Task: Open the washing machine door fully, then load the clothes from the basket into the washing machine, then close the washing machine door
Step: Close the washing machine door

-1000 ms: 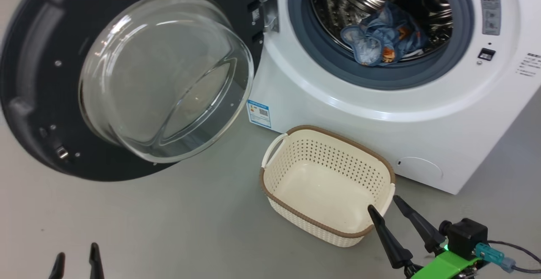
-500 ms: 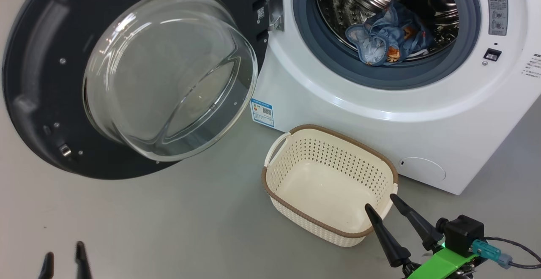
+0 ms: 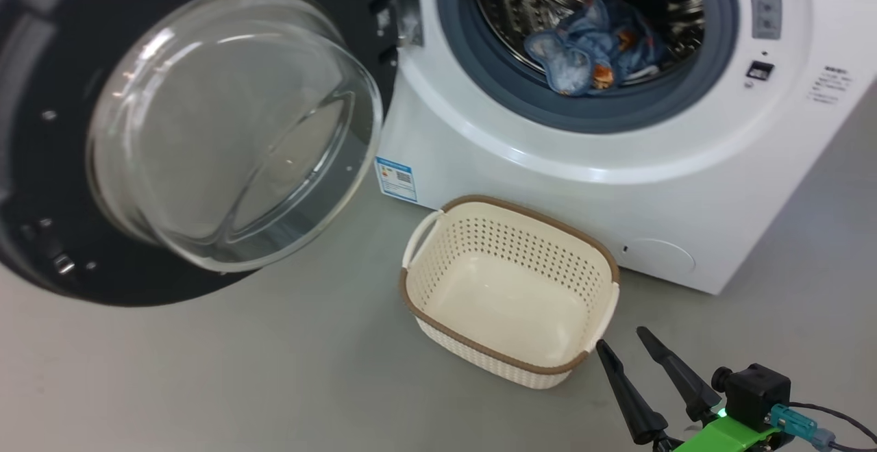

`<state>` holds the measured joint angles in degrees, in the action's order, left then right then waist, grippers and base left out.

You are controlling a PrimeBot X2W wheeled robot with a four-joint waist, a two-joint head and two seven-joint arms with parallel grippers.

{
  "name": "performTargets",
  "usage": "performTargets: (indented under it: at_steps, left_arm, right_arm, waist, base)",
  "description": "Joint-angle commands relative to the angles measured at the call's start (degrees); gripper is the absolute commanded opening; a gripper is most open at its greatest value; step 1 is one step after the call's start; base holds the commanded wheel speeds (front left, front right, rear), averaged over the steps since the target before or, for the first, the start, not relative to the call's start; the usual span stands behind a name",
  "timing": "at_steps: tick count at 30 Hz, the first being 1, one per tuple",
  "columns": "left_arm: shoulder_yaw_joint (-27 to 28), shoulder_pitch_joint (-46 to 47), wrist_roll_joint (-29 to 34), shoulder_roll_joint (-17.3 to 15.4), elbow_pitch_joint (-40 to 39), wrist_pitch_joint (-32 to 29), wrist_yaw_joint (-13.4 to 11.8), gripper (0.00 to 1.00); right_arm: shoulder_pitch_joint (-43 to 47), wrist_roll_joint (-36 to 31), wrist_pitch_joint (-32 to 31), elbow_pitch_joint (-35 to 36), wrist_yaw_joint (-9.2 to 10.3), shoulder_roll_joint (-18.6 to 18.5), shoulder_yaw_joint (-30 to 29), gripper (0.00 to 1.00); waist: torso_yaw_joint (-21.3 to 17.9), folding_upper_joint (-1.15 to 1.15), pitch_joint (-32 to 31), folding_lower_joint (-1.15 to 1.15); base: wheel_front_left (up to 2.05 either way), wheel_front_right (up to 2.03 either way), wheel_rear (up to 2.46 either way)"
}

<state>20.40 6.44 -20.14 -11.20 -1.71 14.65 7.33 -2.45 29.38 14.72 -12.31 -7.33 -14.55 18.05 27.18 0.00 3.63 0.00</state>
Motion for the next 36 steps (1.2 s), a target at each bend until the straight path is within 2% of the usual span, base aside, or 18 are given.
performTargets:
  at_steps: [1,6,12,16,19,24,27,36]
  left_arm:
    - [3.05,5.75,-3.41,-5.67,-1.54,0.35,0.13,0.0]
    - [4.71,14.19,-12.52,-13.51,3.18,0.35,0.14,0.0]
    - [2.85,22.24,-26.88,-22.98,17.37,-0.62,0.15,0.0]
    - [0.37,26.48,-36.03,-29.55,26.27,-6.35,0.15,0.0]
    - [-1.63,29.2,-43.59,-32.58,31.1,-13.6,0.15,0.0]
    - [-5.64,31.49,-52.74,-35.78,35.98,-27.18,0.15,0.0]
    - [-7.1,32.26,-56.0,-37.01,37.93,-32.77,0.15,0.0]
    - [-10.47,32.21,-59.2,-39.38,40.47,-40.9,0.15,0.0]
  right_arm:
    - [-0.75,-0.04,0.28,1.62,-0.16,-0.17,0.81,1.0]
    - [-1.82,-0.13,0.28,1.82,-0.16,-0.14,0.98,1.0]
    - [-3.35,-0.22,0.28,2.0,-0.16,0.13,1.52,1.0]
    - [-3.93,-0.29,0.28,2.09,-0.16,0.13,1.87,1.0]
    - [-3.96,-0.31,0.28,2.09,-0.16,0.03,1.89,1.0]
    - [-4.35,-0.48,0.28,2.32,-0.16,-0.27,1.89,1.0]
    - [-4.86,-0.52,0.28,2.39,-0.16,-0.52,1.97,1.0]
    - [-6.56,-0.47,0.28,2.48,-0.16,-1.3,2.44,1.0]
  waist:
    - [-2.58,0.0,1.87,0.0]
    - [-4.53,0.0,3.88,0.0]
    - [-6.66,0.0,5.9,0.0]
    - [-7.65,0.0,7.09,0.0]
    - [-7.9,0.0,7.8,0.0]
    - [-7.89,0.0,9.06,0.0]
    - [-7.95,0.0,9.76,0.0]
    - [-8.8,0.0,11.46,0.0]
  base:
    - [0.0,0.0,0.0]
    - [0.0,0.0,0.0]
    - [0.0,0.0,0.0]
    - [0.0,0.0,0.0]
    - [0.0,0.0,0.0]
    - [0.0,0.0,0.0]
    - [0.0,0.0,0.0]
    - [0.0,0.0,0.0]
